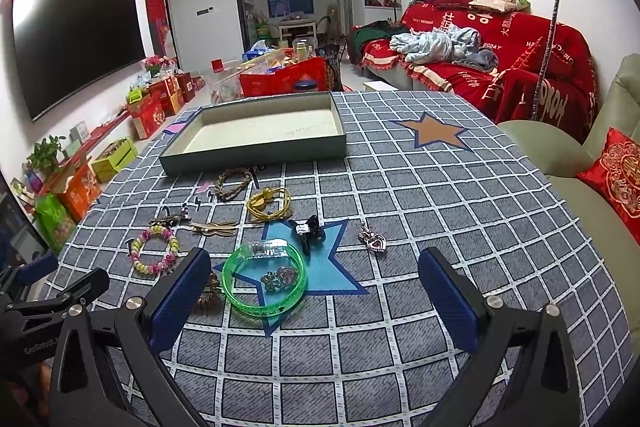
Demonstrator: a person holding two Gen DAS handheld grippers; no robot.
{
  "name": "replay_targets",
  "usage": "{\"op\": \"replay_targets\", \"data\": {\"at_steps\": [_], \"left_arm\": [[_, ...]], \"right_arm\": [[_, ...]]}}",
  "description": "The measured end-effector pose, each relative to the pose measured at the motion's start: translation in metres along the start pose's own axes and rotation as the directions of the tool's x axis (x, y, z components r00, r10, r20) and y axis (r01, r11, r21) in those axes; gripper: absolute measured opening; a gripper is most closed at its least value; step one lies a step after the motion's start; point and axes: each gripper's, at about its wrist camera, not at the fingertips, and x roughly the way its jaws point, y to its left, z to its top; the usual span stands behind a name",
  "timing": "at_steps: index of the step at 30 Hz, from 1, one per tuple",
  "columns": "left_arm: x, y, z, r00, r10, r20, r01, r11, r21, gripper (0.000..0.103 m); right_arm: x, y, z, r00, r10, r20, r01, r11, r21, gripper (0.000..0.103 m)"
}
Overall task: Organize jewelry
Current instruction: 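Grasp the pink-and-yellow beaded bracelet with the left tool while the right tool grasps the silver heart pendant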
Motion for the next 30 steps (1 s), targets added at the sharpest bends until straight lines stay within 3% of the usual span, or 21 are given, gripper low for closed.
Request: {"op": "replay_targets", "data": {"at_steps": [14,19,26,30], "left_arm": [[0.037,0.023,0.026,0.994,0.004,-0.113,-0.002,1.0,0.01,0.103],[0.061,0.031,0.036,0.982,-0.049,-0.181,0.047,0.999,-0.014,0.103],[0.084,0.019,0.041,0.973,-0.068,-0.221,0.075,0.997,0.023,0.103],[0.094,0.015,0.041,0.966,-0.07,-0.248,0.078,0.997,0.022,0.103]], "right_arm": [[0.03,-0.025,0.004,0.989,-0.054,-0.137,0.061,0.997,0.048,0.103],[0.045,-0.04,0.01,0.98,-0.085,-0.179,0.094,0.995,0.04,0.103],[0.078,-0.059,0.014,0.962,-0.105,-0.25,0.117,0.993,0.034,0.103],[0.096,-0.06,0.013,0.952,-0.1,-0.288,0.109,0.994,0.015,0.089]]}}
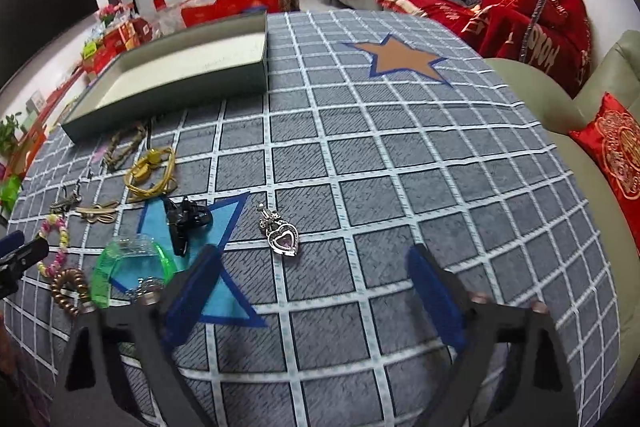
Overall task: Organize jewelry
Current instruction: 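Grasp the pink-and-yellow beaded bracelet with the left tool while the right tool grasps the silver heart pendant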
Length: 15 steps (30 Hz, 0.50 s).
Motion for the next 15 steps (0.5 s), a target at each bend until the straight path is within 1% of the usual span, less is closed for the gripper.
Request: {"op": "replay_targets", "data": {"at_steps": [1,3,7,8,9,10,11,12,13,14,15], "left_arm": [[0.003,0.0,0.0,1.0,0.001,-0.009,-0.001,1.0,-0.002,0.103],[0.004,-0.001,0.001,1.0,0.008,-0.003,-0.008,1.0,0.004,0.103],[0.004,-0.006,0.003,1.0,0.012,0.005,-0.012,0.999,0.03,0.093],[0.004,-0.007,0.003,1.0,0.014,0.008,-0.014,0.999,0.036,0.085],[0.003,-0.009,0.003,1.0,0.019,0.014,-0.019,0.999,0.045,0.081],[0.003,-0.01,0.002,1.0,0.021,0.017,-0.022,0.998,0.053,0.074],[0.002,-0.011,0.003,1.0,0.02,0.019,-0.021,0.998,0.062,0.067],[0.002,-0.013,0.002,1.0,0.016,0.024,-0.017,0.997,0.071,0.06],[0.0,-0.013,0.001,0.999,0.012,0.03,-0.014,0.997,0.08,0.044],[0.0,-0.014,0.001,0.999,0.004,0.032,-0.007,0.996,0.091,0.03],[-0.001,-0.014,0.001,0.999,-0.006,0.033,0.002,0.995,0.097,0.027]], "right_arm": [[0.003,0.001,0.001,1.0,-0.001,-0.006,0.001,1.0,-0.005,0.088],[0.01,0.003,0.003,1.0,0.001,-0.016,-0.001,1.0,-0.017,0.078],[0.017,0.01,0.008,1.0,0.01,-0.015,-0.011,0.999,-0.041,0.072],[0.018,0.011,0.01,1.0,0.015,-0.015,-0.016,0.999,-0.042,0.07],[0.018,0.012,0.012,1.0,0.017,-0.014,-0.017,0.999,-0.046,0.066],[0.019,0.014,0.013,1.0,0.02,-0.013,-0.021,0.998,-0.052,0.064],[0.019,0.016,0.014,1.0,0.025,-0.011,-0.026,0.998,-0.057,0.058],[0.02,0.018,0.015,1.0,0.028,-0.01,-0.029,0.998,-0.061,0.051],[0.019,0.02,0.016,0.999,0.032,-0.009,-0.032,0.997,-0.064,0.046],[0.018,0.021,0.016,0.999,0.033,-0.008,-0.033,0.997,-0.065,0.034],[0.018,0.023,0.016,0.999,0.035,-0.007,-0.035,0.997,-0.067,0.023]]}}
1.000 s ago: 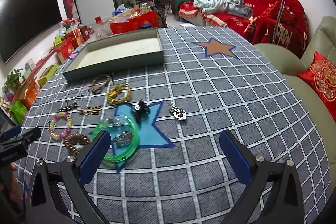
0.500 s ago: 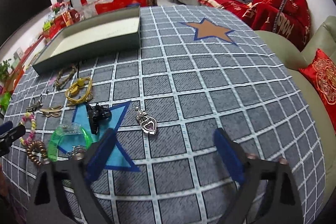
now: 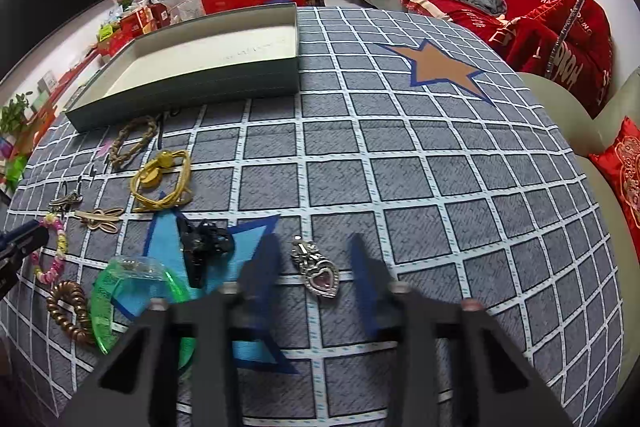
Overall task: Organize jewelry
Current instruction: 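Grasp the pink-and-yellow beaded bracelet with the left tool while the right tool grasps the silver heart pendant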
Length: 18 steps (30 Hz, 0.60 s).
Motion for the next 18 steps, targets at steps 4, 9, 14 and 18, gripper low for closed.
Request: {"op": "replay_targets", "data": {"at_steps": [4,9,14,18], "left_arm": [[-0.002,0.004,0.0,0.997,-0.074,-0.003,0.074,0.997,-0.014,0.027],[-0.011,0.01,0.001,0.993,-0.121,0.008,0.122,0.992,-0.031,0.027],[-0.026,0.01,0.01,0.987,-0.154,0.04,0.155,0.988,-0.019,0.027],[-0.037,0.01,0.022,0.981,-0.181,0.062,0.183,0.983,-0.015,0.027]], "right_arm": [[-0.004,0.002,-0.002,1.0,0.0,0.007,0.0,1.0,0.002,0.017],[-0.018,-0.003,-0.003,0.999,0.029,0.029,-0.03,0.999,0.038,0.017],[-0.036,-0.005,0.006,0.996,0.071,0.059,-0.075,0.995,0.058,0.016],[-0.048,-0.002,0.017,0.991,0.108,0.078,-0.113,0.991,0.071,0.016]]}}
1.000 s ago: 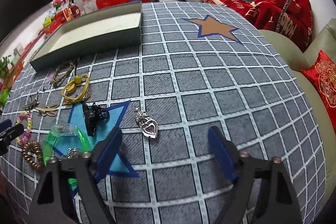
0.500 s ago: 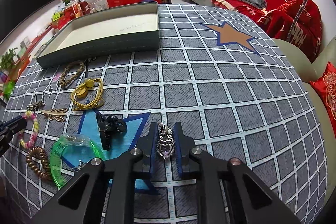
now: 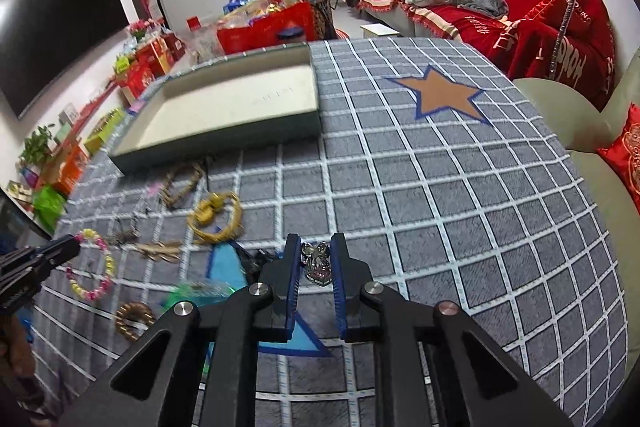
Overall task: Organize jewelry
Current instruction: 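Grasp the pink-and-yellow beaded bracelet with the left tool while the right tool grasps the silver heart pendant, then carry the bracelet and pendant into the grey tray and open both tools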
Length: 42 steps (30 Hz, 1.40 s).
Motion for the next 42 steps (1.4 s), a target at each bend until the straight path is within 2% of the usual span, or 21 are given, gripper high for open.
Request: {"op": "replay_targets", "data": {"at_steps": [4,14,20,25,29,34,40,42], "left_arm": [[-0.007,0.0,0.018,0.999,-0.031,0.015,0.031,1.0,0.001,0.027],[-0.006,0.003,0.079,0.997,-0.039,0.07,0.037,0.999,0.028,0.027],[0.027,0.012,0.128,0.996,0.002,0.088,-0.004,1.0,0.026,0.027],[0.07,0.022,0.164,0.998,0.009,0.059,-0.009,1.0,0.002,0.027],[0.102,0.025,0.18,0.998,0.042,0.042,-0.043,0.999,0.027,0.027],[0.143,0.037,0.187,0.998,0.06,-0.014,-0.06,0.998,0.008,0.027],[0.163,0.039,0.185,0.994,0.095,-0.045,-0.094,0.995,0.03,0.027],[0.166,0.036,0.183,0.991,0.128,-0.043,-0.125,0.991,0.052,0.027]], "right_arm": [[-0.006,0.005,0.015,0.999,0.046,0.011,-0.047,0.999,0.019,0.016],[0.005,0.029,0.074,0.991,0.132,0.024,-0.133,0.991,0.016,0.016],[0.044,0.043,0.118,0.982,0.188,0.003,-0.188,0.982,0.031,0.016],[0.091,0.047,0.149,0.977,0.211,-0.027,-0.209,0.975,0.069,0.016],[0.129,0.044,0.164,0.975,0.216,-0.061,-0.208,0.972,0.113,0.016],[0.168,0.041,0.171,0.975,0.197,-0.104,-0.182,0.974,0.136,0.016],[0.189,0.043,0.169,0.976,0.176,-0.13,-0.16,0.979,0.123,0.016],[0.194,0.045,0.166,0.975,0.174,-0.138,-0.157,0.98,0.124,0.016]]}}
